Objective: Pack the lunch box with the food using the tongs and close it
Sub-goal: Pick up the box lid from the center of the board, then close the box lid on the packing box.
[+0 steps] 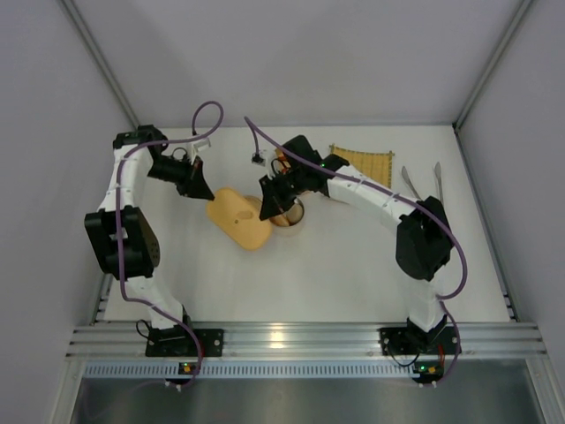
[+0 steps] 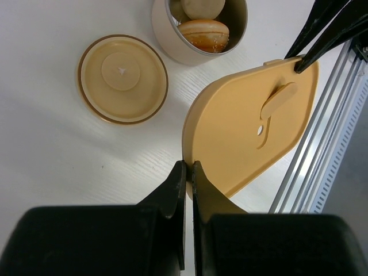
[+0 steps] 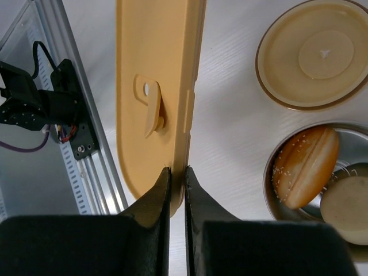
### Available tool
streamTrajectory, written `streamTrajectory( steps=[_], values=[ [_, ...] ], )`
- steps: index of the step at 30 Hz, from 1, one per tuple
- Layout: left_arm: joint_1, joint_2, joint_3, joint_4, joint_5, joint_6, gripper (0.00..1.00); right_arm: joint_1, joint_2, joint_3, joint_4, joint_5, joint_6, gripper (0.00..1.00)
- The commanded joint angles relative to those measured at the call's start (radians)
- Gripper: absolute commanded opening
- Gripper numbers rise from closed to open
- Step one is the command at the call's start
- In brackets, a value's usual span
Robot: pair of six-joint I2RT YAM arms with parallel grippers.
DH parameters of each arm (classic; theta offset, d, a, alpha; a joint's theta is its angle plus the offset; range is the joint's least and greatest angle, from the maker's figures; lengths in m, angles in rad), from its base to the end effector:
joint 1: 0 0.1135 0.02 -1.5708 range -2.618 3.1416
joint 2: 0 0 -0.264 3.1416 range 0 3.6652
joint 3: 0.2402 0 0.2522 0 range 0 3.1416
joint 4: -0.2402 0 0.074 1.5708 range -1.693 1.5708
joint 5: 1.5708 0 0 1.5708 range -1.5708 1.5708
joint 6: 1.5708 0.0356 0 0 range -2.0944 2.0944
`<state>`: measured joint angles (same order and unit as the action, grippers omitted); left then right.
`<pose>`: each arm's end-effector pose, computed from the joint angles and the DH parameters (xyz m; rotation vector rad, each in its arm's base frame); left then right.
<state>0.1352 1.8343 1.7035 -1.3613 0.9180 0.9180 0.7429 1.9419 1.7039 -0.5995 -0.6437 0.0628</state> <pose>0.3476 0.0187 0.3006 0.9728 2.2330 -0.9923 0.3071 0.3110 0.2839 -1.1263 2.2316 1.1338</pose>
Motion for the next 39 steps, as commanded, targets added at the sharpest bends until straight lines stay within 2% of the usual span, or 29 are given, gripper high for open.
streamTrajectory(
  steps=[1, 2, 3, 4, 5, 6, 7, 9, 14, 15, 19, 23, 30, 39],
  values=[
    [-0.005, -0.043, 0.031, -0.124, 0.073, -0.011, 0.0, -0.014, 0.0, 0.033, 0.01, -0.06, 0.015, 0.0],
    [-0.005, -0.046, 0.03, -0.116, 0.074, -0.022, 0.0, -0.029, -0.001, 0.03, 0.024, -0.065, 0.032, 0.0],
    [-0.005, -0.046, 0.031, -0.107, 0.079, -0.034, 0.04, -0.039, 0.0, 0.028, 0.033, -0.066, 0.045, 0.0],
    [-0.005, -0.046, 0.033, -0.095, 0.079, -0.077, 0.17, -0.051, 0.0, 0.026, 0.043, -0.073, 0.057, 0.0],
    [-0.005, -0.047, 0.035, -0.064, 0.079, -0.1, 0.34, -0.083, -0.001, 0.026, 0.062, -0.085, 0.086, 0.0],
    [-0.005, -0.05, 0.038, -0.047, 0.081, -0.125, 0.81, -0.1, -0.003, 0.023, 0.073, -0.089, 0.1, 0.0],
    [-0.005, -0.055, 0.041, -0.023, 0.081, -0.195, 0.98, -0.117, -0.004, 0.023, 0.081, -0.096, 0.11, 0.0],
    [-0.005, -0.072, 0.042, 0.071, 0.082, -0.264, 0.98, -0.177, -0.008, 0.023, 0.102, -0.097, 0.138, 0.0],
    [-0.005, -0.141, -0.034, 0.408, 0.044, -0.631, 0.98, -0.331, -0.031, -0.003, 0.188, -0.056, 0.232, 0.0],
    [-0.005, -0.165, -0.054, 0.539, 0.009, -0.742, 0.98, -0.35, -0.021, -0.003, 0.205, -0.041, 0.241, 0.0],
    [-0.023, -0.198, -0.123, 0.773, -0.109, -0.91, 0.98, -0.413, 0.034, 0.002, 0.242, 0.016, 0.281, 0.0],
    [-0.101, -0.196, -0.145, 0.843, -0.212, -0.942, 0.98, -0.438, 0.124, 0.054, 0.26, 0.039, 0.302, 0.0],
    [-0.129, -0.147, -0.151, 0.861, -0.228, -0.962, 0.98, -0.456, 0.264, 0.115, 0.299, 0.035, 0.325, 0.0],
    [-0.169, -0.145, -0.219, 0.881, -0.238, -0.944, 0.98, -0.473, 0.359, 0.224, 0.264, 0.023, 0.313, 0.0]
  ],
)
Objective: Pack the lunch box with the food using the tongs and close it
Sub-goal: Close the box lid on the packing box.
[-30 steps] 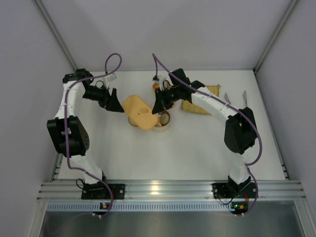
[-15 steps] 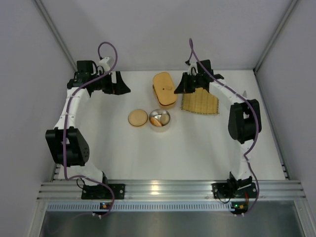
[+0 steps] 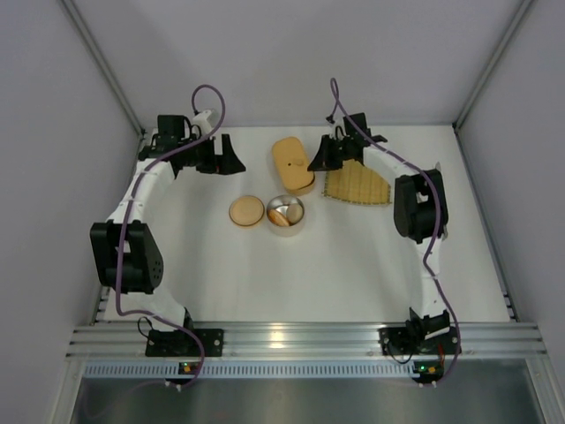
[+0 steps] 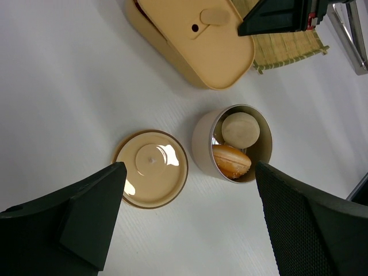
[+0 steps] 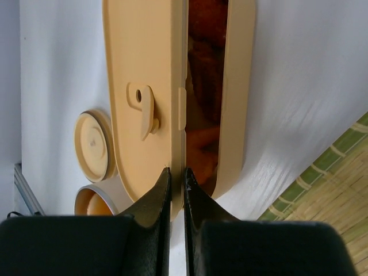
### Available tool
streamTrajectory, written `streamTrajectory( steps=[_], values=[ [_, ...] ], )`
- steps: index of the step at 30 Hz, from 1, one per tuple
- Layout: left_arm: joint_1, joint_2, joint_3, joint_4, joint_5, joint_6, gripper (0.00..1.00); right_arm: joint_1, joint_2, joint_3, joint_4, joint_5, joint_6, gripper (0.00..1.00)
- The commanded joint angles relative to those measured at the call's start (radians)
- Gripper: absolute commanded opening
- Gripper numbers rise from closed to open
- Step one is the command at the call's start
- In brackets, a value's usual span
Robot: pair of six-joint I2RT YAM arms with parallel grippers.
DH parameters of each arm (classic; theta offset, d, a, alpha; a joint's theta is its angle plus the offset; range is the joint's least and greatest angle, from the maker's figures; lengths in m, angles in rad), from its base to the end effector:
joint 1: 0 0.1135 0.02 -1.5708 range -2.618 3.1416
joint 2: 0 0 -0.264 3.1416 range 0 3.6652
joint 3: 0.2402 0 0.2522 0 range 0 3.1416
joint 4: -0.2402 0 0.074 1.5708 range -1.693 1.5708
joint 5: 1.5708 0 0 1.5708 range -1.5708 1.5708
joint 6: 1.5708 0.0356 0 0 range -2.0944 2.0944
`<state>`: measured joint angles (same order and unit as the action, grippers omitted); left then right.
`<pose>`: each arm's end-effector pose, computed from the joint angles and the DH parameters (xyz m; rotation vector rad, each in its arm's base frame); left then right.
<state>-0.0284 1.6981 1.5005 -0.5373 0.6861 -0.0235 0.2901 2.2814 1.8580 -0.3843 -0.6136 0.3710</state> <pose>0.3800 -0.0334 0.3180 0.3550 2.2030 -0.8123 0.4842 0.1659 0.1931 -0.2091 2.4259 1.0383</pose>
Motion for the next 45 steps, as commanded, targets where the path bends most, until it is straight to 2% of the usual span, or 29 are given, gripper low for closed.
streamTrajectory(
  steps=[1, 6, 15, 25, 35, 38, 39, 41, 42, 45],
  values=[
    [-0.007, -0.008, -0.017, 0.056, -0.005, -0.001, 0.98, -0.022, 0.023, 0.076, 0.047, -0.011, 0.009, 0.0],
    [-0.007, 0.003, -0.016, 0.06, -0.005, 0.002, 0.98, -0.037, 0.029, 0.113, 0.039, -0.021, 0.014, 0.0],
    [-0.007, 0.021, -0.014, 0.062, -0.011, 0.003, 0.98, -0.042, 0.105, 0.211, -0.079, -0.015, -0.055, 0.0],
    [-0.007, 0.028, -0.014, 0.059, -0.014, 0.002, 0.98, -0.04, 0.105, 0.217, -0.14, -0.023, -0.113, 0.0],
    [-0.007, 0.031, -0.017, 0.054, -0.014, 0.002, 0.98, -0.037, 0.116, 0.234, -0.148, -0.058, -0.095, 0.01],
    [-0.007, 0.031, -0.017, 0.051, -0.016, 0.008, 0.98, -0.034, 0.127, 0.237, -0.151, -0.057, -0.095, 0.11],
    [-0.007, 0.032, -0.017, 0.05, -0.017, 0.01, 0.98, -0.032, 0.13, 0.239, -0.153, -0.054, -0.095, 0.2],
    [-0.007, 0.037, -0.019, 0.05, -0.017, 0.01, 0.98, -0.029, 0.13, 0.241, -0.151, -0.052, -0.095, 0.32],
    [-0.007, 0.038, -0.019, 0.048, -0.014, 0.01, 0.98, -0.029, 0.128, 0.241, -0.15, -0.052, -0.095, 0.43],
    [-0.007, 0.041, -0.019, 0.051, -0.013, 0.008, 0.98, -0.028, 0.121, 0.24, -0.149, -0.051, -0.09, 0.55]
  ],
)
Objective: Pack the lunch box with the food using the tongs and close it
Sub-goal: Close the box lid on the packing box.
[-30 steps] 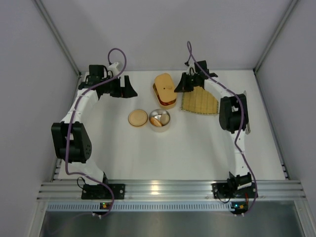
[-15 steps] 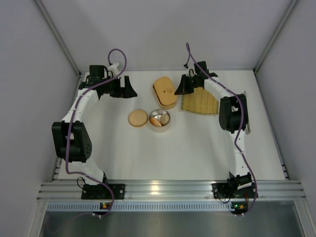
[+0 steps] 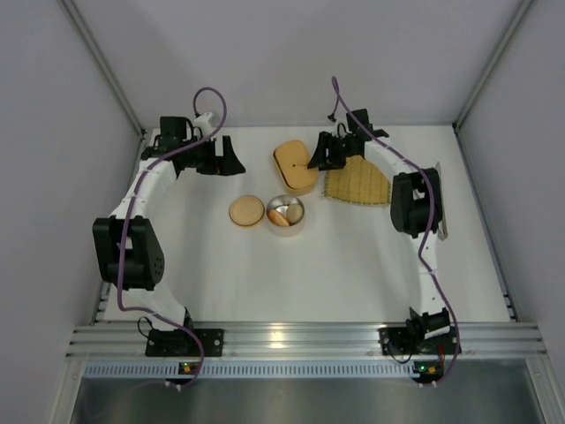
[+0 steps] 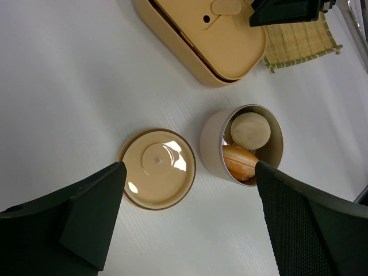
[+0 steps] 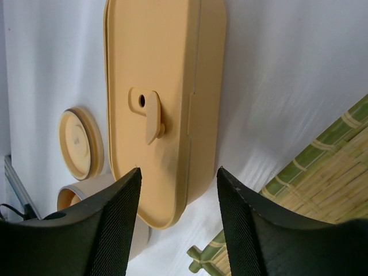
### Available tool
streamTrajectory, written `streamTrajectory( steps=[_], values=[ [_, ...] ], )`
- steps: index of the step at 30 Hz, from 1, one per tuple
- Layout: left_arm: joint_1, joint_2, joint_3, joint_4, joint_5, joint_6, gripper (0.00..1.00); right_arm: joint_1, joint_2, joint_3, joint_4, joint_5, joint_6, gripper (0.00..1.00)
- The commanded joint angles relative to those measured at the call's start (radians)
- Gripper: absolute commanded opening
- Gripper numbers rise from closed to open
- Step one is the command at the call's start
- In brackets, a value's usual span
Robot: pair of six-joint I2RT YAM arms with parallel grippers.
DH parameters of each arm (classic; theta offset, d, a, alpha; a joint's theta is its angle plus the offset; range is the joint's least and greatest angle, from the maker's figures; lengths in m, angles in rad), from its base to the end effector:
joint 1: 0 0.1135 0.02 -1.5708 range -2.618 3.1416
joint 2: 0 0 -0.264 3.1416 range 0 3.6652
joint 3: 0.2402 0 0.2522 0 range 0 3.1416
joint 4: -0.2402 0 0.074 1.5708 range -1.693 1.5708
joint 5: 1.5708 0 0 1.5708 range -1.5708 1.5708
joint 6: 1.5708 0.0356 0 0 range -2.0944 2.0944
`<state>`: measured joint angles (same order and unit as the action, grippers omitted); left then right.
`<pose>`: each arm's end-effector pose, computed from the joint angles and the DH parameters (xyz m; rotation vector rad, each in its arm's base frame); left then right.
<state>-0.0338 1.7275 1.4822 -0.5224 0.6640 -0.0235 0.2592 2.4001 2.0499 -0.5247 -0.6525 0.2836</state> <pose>0.3859 -0.0350 0.3021 0.3398 2.2407 -0.8001 0.5077 0.1570 0.1856 -0.2707 2.4529 1.0365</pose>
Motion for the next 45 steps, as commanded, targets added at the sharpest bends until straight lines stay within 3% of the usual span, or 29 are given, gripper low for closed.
streamTrajectory(
  steps=[1, 8, 14, 17, 38, 45],
  values=[
    [-0.002, 0.012, 0.001, 0.038, 0.008, 0.008, 0.98, 0.003, -0.002, 0.049, -0.008, -0.007, -0.004, 0.55],
    [-0.002, 0.014, -0.002, 0.039, 0.005, 0.014, 0.98, -0.002, -0.073, 0.004, 0.052, 0.011, -0.017, 0.54],
    [-0.002, 0.014, -0.007, 0.038, -0.009, 0.04, 0.98, 0.003, -0.125, -0.001, 0.072, 0.092, -0.05, 0.42],
    [-0.002, 0.014, -0.008, 0.038, -0.014, 0.043, 0.98, 0.014, -0.105, 0.039, 0.032, 0.143, -0.095, 0.34],
    [-0.002, 0.033, -0.014, 0.051, -0.009, 0.034, 0.98, 0.055, 0.008, 0.121, -0.026, 0.148, -0.13, 0.19],
    [-0.002, 0.043, -0.011, 0.058, -0.009, 0.033, 0.98, 0.077, 0.042, 0.147, -0.04, 0.151, -0.133, 0.19]
  ],
)
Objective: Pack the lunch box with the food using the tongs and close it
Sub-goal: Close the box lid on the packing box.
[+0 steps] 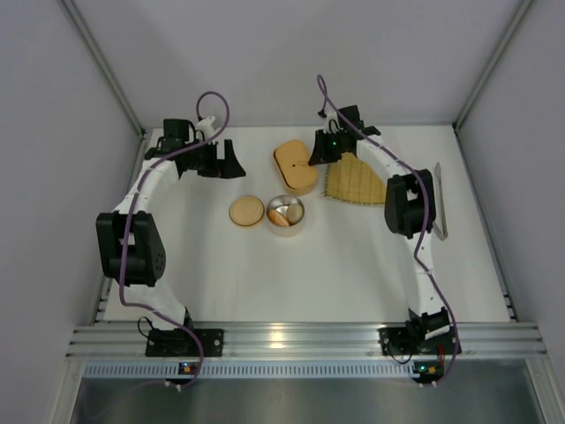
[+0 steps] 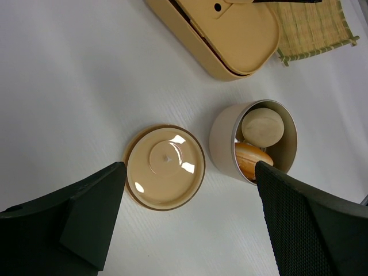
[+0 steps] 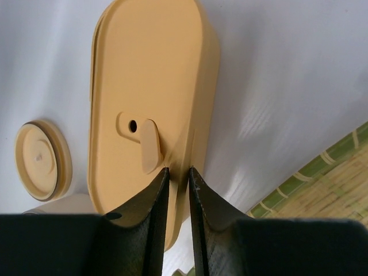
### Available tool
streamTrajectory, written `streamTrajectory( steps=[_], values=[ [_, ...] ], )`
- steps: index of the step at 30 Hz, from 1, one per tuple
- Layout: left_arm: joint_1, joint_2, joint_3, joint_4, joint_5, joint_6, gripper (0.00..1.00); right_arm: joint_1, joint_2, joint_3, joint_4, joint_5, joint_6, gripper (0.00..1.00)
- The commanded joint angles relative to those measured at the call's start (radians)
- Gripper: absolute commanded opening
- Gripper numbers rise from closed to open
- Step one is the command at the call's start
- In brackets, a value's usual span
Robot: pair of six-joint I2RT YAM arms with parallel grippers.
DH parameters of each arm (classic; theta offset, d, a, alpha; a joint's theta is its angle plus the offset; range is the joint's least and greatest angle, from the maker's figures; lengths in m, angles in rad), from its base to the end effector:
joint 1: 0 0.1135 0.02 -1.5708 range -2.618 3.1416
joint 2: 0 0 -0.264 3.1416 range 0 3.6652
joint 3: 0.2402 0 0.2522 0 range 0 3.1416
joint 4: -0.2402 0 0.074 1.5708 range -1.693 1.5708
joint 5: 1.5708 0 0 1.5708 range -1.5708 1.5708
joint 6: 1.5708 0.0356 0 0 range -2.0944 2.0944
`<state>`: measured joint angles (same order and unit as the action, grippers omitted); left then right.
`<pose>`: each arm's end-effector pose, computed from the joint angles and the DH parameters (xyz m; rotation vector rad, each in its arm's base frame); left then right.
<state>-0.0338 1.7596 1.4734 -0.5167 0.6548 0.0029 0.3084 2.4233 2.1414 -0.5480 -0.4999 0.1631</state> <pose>0.3915 -0.0349 0.2877 0.3537 2.2680 -0.7864 0.5110 0.1807 0.1991 -0.4137 2.3892 0.8178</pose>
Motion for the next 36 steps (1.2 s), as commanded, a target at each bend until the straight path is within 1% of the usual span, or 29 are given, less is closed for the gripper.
streamTrajectory(
  steps=[1, 14, 18, 19, 20, 23, 26, 29, 30, 36],
  values=[
    [-0.002, 0.011, -0.002, 0.052, 0.0, 0.006, 0.98, 0.028, 0.023, 0.058, -0.015, -0.002, -0.013, 0.18],
    [-0.003, 0.029, 0.001, 0.053, -0.004, 0.012, 0.98, 0.043, 0.036, 0.064, -0.013, 0.001, -0.028, 0.17],
    [-0.037, 0.052, 0.021, 0.052, -0.075, 0.041, 0.98, 0.052, 0.033, 0.068, -0.02, 0.015, -0.054, 0.17],
    [-0.064, 0.057, 0.037, 0.052, -0.104, 0.046, 0.98, 0.054, 0.036, 0.068, -0.021, 0.017, -0.06, 0.17],
    [-0.075, 0.073, 0.05, 0.053, -0.153, 0.052, 0.98, 0.057, 0.036, 0.066, -0.026, 0.018, -0.068, 0.16],
    [-0.101, 0.119, 0.102, 0.055, -0.187, 0.028, 0.98, 0.057, 0.03, 0.055, -0.021, 0.012, -0.074, 0.12],
    [-0.104, 0.161, 0.146, 0.055, -0.192, 0.002, 0.98, 0.054, 0.019, 0.026, -0.003, -0.002, -0.059, 0.08],
    [-0.104, 0.178, 0.156, 0.064, -0.185, 0.0, 0.98, 0.04, 0.013, 0.015, 0.022, -0.044, -0.021, 0.01],
    [-0.104, 0.179, 0.157, 0.064, -0.181, -0.027, 0.98, 0.034, 0.016, 0.012, 0.032, -0.052, -0.008, 0.0],
    [-0.104, 0.181, 0.148, 0.057, -0.187, -0.021, 0.98, 0.009, 0.025, 0.011, 0.059, -0.104, 0.059, 0.0]
  ],
)
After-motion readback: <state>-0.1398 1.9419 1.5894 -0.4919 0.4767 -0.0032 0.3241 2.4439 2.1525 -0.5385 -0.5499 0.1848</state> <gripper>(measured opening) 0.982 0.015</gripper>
